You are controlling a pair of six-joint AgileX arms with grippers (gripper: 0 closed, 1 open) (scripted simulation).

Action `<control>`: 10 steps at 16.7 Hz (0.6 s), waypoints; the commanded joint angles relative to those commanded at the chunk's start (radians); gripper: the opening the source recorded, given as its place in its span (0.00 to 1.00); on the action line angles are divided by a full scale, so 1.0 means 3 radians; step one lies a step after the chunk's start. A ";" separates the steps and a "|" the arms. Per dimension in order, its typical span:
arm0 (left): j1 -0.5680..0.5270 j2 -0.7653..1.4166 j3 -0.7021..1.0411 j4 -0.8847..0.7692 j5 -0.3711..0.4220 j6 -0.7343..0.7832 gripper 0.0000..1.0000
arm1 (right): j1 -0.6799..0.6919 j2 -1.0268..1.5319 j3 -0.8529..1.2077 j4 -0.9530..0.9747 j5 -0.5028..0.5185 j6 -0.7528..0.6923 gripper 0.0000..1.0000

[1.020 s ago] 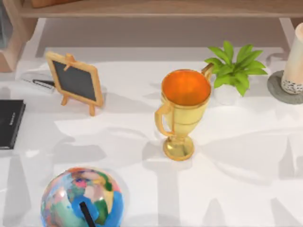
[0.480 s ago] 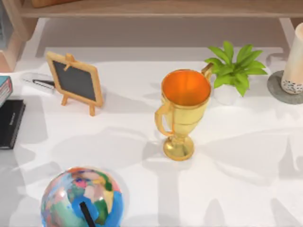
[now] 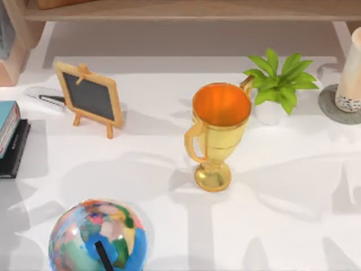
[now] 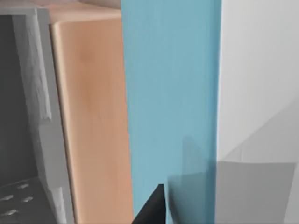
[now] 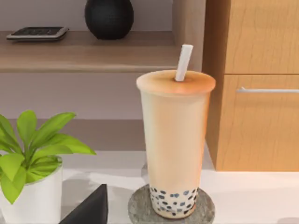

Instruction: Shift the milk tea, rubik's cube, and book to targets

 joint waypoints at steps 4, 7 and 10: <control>-0.0012 -0.0003 0.0040 0.0026 -0.0004 0.0000 0.00 | 0.0000 0.0000 0.0000 0.0000 0.0000 0.0000 1.00; -0.0034 0.0082 0.0043 0.0049 -0.0027 -0.0020 0.00 | 0.0000 0.0000 0.0000 0.0000 0.0000 0.0000 1.00; -0.0034 0.0083 0.0043 0.0049 -0.0027 -0.0020 0.00 | 0.0000 0.0000 0.0000 0.0000 0.0000 0.0000 1.00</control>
